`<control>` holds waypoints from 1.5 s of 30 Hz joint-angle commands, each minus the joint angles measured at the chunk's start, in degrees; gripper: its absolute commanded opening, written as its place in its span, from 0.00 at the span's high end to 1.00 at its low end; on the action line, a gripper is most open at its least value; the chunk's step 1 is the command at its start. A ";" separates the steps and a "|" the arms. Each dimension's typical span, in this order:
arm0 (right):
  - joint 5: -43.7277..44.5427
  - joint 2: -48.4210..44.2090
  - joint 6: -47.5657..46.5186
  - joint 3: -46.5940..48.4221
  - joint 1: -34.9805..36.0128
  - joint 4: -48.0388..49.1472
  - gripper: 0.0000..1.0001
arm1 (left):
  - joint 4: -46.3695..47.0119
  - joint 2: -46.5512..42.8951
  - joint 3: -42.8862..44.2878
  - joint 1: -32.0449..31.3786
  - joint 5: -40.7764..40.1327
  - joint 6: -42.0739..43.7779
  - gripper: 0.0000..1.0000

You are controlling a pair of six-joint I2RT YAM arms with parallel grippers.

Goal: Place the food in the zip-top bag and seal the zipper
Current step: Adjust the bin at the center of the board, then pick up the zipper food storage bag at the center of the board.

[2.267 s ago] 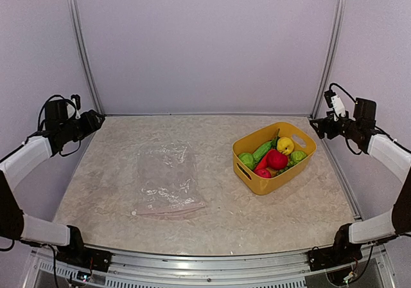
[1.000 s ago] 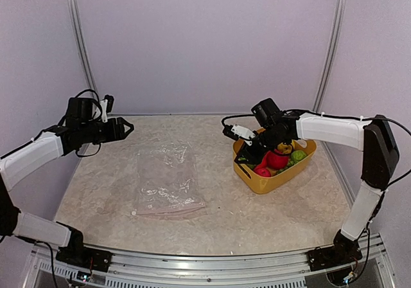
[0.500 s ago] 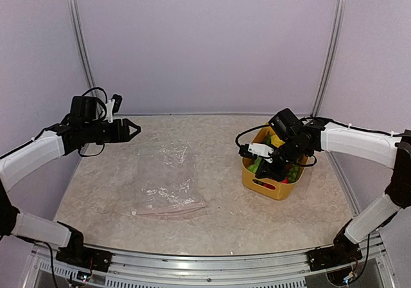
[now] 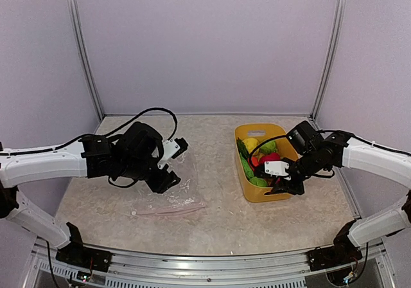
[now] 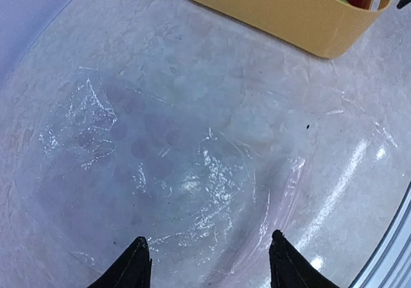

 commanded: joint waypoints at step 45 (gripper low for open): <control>-7.87 -4.14 20.94 -0.59 -16.80 25.48 0.33 | -16.70 24.04 3.61 -16.95 -45.54 -20.19 1.00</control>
